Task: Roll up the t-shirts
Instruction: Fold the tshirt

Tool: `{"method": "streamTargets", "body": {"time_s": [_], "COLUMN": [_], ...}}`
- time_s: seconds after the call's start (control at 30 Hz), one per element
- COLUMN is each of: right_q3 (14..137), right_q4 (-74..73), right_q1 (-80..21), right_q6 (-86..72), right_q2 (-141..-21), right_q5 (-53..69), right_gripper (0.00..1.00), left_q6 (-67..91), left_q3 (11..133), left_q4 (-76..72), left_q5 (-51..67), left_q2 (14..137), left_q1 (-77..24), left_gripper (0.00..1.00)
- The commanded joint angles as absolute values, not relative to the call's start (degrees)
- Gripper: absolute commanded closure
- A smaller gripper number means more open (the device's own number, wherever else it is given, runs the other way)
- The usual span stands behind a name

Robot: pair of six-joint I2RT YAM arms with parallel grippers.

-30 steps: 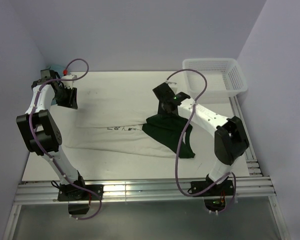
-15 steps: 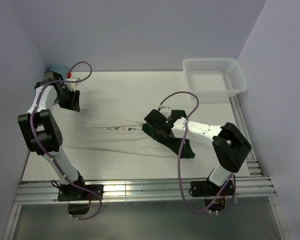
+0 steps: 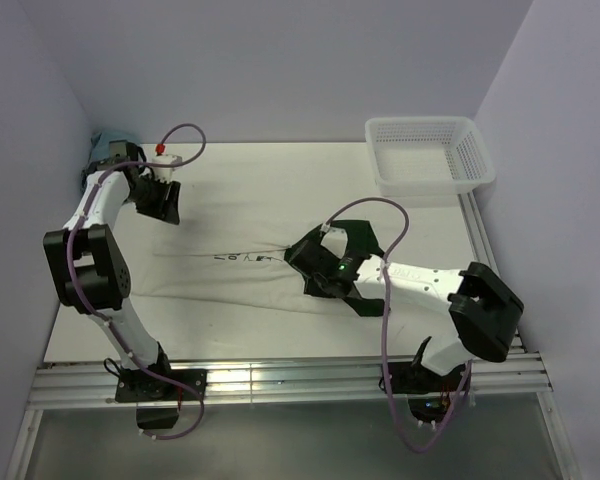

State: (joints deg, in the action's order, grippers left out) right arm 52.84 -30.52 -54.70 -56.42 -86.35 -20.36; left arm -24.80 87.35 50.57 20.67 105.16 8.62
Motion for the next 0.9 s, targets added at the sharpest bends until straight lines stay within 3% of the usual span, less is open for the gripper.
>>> {"method": "streamTargets", "body": {"time_s": [0.0,0.17,0.27,0.63,0.87], "right_q3": [52.8,51.7,52.1,59.8,63.1], "right_q4": [-31.4,-36.6,-38.2,-35.4,-33.2], "right_q1": [-56.1,-56.1,-50.9,-36.5,-34.2], "right_q6": [-58.9,-61.5,-59.7,-49.8,-47.6], "right_q2": [-80.9,-73.5,-72.5,-85.8,-89.9], "right_q5": [-24.2,-29.1,-29.4,-27.4,-25.1], "right_gripper": [0.60,0.55,0.60,0.67,0.63], "left_q6": [-25.8,-23.4,-20.5,-10.8,-9.1], "left_q3": [88.3,88.9,89.4,91.8,90.4], "left_q4": [52.0,49.8,46.5,39.7,37.3], "left_q5": [25.7,27.8,28.6,26.8,24.5], "left_q2": [101.3,99.3,98.8,101.6,101.3], "left_q1": [5.6,0.5,-5.5,-18.4,-25.0], "left_gripper": [0.45,0.42,0.41,0.42,0.40]}}
